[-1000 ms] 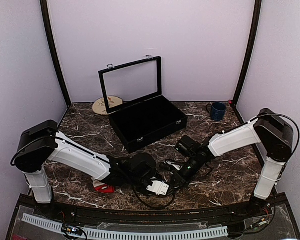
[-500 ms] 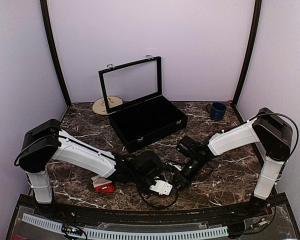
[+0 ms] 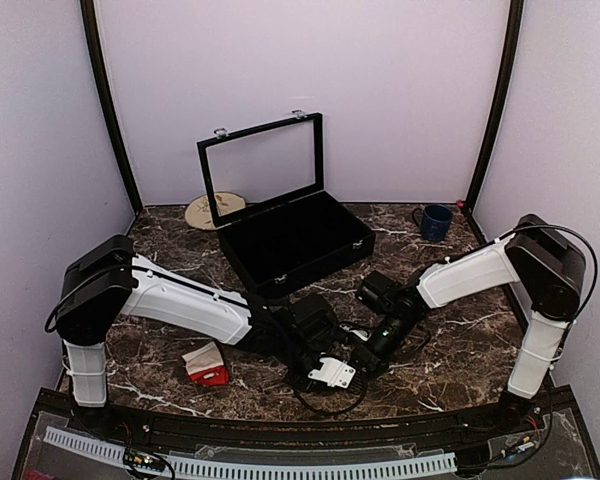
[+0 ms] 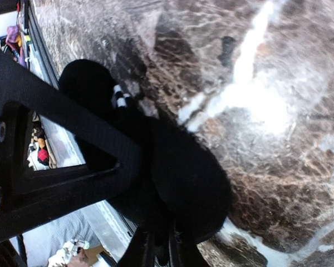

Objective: Roll the socks
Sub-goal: Roll the sock at the center of the board.

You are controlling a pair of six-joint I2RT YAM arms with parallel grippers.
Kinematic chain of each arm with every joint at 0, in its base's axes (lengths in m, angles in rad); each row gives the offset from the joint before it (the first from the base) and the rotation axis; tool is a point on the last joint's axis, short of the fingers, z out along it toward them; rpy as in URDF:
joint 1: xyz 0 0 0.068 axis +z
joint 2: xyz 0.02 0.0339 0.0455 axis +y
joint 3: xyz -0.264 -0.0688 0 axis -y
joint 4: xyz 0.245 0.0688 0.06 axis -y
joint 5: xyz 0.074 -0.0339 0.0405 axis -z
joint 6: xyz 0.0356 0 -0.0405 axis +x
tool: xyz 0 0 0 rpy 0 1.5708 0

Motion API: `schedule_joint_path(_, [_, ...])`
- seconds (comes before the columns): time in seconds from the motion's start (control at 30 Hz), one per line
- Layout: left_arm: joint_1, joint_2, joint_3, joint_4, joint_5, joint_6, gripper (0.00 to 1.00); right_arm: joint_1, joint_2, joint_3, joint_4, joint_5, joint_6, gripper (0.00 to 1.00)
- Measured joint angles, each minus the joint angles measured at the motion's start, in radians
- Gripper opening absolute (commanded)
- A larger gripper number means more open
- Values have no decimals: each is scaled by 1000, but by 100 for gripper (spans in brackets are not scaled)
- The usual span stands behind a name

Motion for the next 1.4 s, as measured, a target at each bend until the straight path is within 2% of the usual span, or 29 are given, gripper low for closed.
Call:
schedule_joint_path(0.17, [5, 22, 43, -56, 53, -18, 11, 0, 3, 21, -36, 1, -12, 25])
schedule_joint_path(0.33, [19, 55, 103, -134, 122, -38, 11, -1, 4, 37, -64, 4, -21, 30])
schedule_joint_path(0.73, [91, 117, 192, -261, 280, -110, 10, -54, -48, 5, -71, 64, -25, 34])
schedule_joint_path(1.07, [136, 132, 200, -351, 383, -150, 9, -101, -101, -21, -72, 146, -19, 36])
schedule_joint_path(1.4, [156, 169, 241, -401, 443, -168, 10, -101, -253, -107, -35, 372, 13, 36])
